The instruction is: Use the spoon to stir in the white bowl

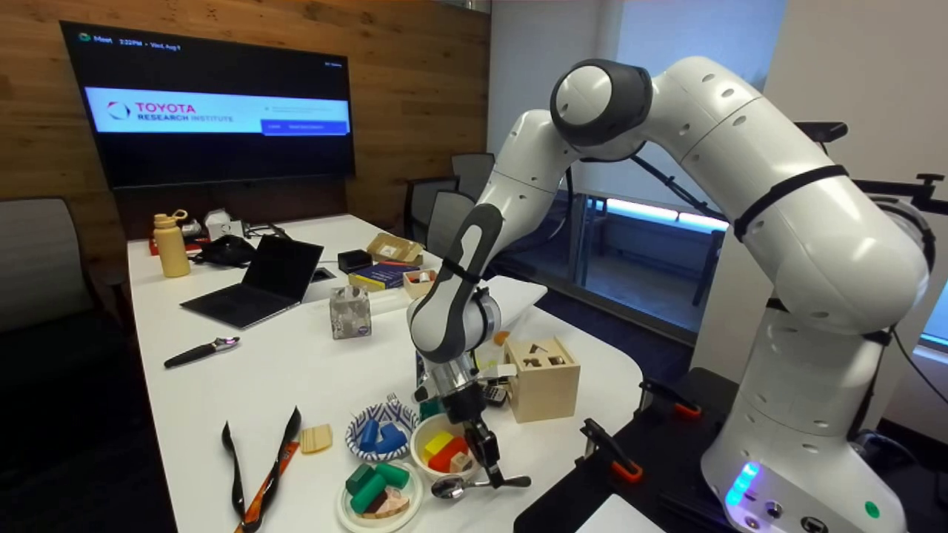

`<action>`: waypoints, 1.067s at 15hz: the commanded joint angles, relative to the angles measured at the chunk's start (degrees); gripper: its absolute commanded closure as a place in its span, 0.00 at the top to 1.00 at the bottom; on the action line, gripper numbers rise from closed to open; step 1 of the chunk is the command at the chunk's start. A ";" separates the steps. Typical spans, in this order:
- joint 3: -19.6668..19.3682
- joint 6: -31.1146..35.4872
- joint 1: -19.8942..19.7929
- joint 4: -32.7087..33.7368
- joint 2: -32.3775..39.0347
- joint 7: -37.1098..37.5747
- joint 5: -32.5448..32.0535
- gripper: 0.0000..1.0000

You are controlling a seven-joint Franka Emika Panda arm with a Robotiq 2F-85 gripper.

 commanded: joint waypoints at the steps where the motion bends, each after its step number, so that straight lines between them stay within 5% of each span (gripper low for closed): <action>1: -0.41 5.89 1.06 -2.21 -1.74 2.16 -3.46 0.36; 10: 0.51 11.09 0.08 -8.30 -8.12 2.51 -7.03 1.00; 16: -0.01 11.76 1.38 -12.97 -16.05 5.87 -7.32 1.00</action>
